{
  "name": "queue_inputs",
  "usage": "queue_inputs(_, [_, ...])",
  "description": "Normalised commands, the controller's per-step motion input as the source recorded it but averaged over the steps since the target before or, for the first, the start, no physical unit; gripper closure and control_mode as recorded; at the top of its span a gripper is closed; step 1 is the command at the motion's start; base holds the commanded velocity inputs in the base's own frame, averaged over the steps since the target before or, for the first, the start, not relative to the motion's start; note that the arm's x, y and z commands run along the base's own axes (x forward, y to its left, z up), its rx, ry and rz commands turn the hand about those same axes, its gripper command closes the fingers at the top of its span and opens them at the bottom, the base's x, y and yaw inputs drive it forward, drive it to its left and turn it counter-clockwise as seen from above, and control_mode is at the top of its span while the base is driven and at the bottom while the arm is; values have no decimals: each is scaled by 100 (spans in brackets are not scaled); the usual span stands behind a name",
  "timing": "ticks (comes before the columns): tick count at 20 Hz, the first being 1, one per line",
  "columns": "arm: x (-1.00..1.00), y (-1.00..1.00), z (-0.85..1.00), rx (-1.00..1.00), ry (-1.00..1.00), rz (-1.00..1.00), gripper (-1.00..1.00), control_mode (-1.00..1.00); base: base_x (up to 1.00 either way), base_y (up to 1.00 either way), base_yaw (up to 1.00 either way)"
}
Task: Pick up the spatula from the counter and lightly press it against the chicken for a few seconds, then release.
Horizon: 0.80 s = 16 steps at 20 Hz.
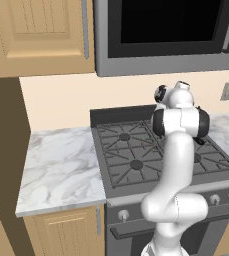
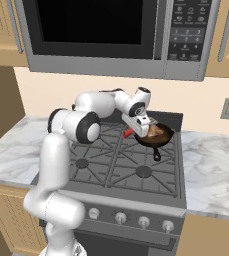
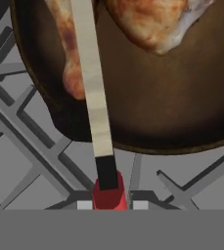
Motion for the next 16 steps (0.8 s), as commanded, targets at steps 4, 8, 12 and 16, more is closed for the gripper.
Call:
queue_inputs(4, [0, -2, -23, 1, 4, 0, 100, -100, 0, 0, 0])
queue_inputs(8, [0, -1, -17, 1, 3, 0, 100, -100, 0, 0, 0])
queue_inputs(12, [-3, -2, -12, 2, 3, 0, 100, -100, 0, 0, 0])
queue_inputs(16, [-7, -3, -12, 3, 3, 0, 100, -100, 0, 0, 0])
